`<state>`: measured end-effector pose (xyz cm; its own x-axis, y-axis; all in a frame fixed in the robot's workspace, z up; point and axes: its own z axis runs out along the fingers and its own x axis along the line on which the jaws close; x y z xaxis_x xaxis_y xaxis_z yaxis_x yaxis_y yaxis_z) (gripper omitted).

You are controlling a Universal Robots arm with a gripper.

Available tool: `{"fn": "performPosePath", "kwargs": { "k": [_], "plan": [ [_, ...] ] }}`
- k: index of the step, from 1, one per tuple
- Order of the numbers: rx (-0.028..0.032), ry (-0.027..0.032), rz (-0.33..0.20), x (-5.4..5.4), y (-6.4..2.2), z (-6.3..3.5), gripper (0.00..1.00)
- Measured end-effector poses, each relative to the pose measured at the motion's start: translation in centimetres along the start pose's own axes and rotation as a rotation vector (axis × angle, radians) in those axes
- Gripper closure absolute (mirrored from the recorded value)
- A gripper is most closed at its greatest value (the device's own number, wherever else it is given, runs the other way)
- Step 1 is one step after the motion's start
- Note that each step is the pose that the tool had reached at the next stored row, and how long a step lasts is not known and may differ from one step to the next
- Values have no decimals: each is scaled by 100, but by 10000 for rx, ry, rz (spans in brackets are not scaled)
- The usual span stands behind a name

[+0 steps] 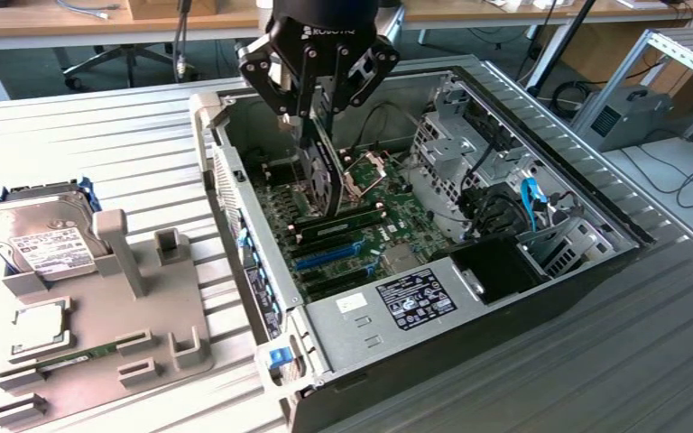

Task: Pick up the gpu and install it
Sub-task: 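Pick up the gpu and move the gpu toward the slot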

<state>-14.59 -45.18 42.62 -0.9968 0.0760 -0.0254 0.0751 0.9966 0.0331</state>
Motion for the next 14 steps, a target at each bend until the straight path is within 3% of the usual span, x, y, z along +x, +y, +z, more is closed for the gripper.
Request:
{"fn": "performPosePath", "kwargs": {
  "k": [14],
  "plan": [
    [1,0,0,-81,5,32,74]
  ]
}}
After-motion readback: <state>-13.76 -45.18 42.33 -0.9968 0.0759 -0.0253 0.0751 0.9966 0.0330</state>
